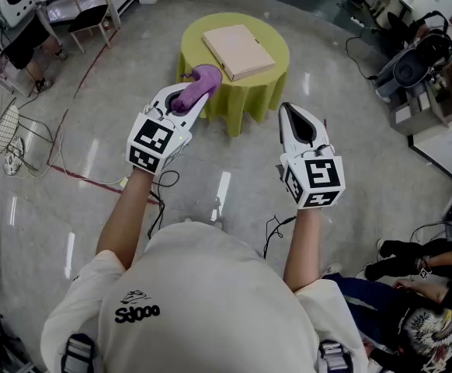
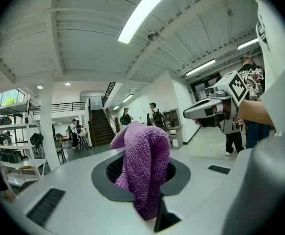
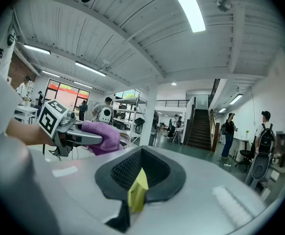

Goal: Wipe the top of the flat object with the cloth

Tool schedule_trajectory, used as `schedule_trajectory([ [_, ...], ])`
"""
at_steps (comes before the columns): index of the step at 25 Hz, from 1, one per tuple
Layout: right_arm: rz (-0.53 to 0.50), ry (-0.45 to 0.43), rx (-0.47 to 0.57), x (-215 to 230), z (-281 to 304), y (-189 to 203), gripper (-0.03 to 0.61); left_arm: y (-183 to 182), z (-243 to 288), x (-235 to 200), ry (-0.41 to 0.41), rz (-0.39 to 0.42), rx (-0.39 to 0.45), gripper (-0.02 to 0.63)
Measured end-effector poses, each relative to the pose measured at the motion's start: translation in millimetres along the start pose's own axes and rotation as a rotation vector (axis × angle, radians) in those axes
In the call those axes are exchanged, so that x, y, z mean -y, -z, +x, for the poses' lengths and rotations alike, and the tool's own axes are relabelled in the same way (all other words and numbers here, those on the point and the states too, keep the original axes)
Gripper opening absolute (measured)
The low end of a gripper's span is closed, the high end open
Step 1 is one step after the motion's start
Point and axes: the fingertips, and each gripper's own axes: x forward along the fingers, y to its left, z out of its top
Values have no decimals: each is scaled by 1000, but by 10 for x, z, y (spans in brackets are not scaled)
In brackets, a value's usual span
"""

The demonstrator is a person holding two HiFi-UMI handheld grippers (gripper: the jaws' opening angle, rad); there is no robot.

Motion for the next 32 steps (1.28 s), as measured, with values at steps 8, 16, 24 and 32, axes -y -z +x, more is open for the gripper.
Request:
schedule_trajectory([
  [8, 83, -31, 37, 189, -17, -8, 9, -22, 116, 67, -11, -3, -9, 64],
  [16, 104, -63, 23, 413, -4, 182, 9, -16, 252, 180, -40, -9, -20, 63],
  [24, 210, -121, 47, 512, 11, 347, 9, 141, 341, 277, -58, -19, -60, 64],
  [32, 206, -76, 41, 783, 377, 437, 9, 233, 692, -27, -58, -26, -58, 64],
])
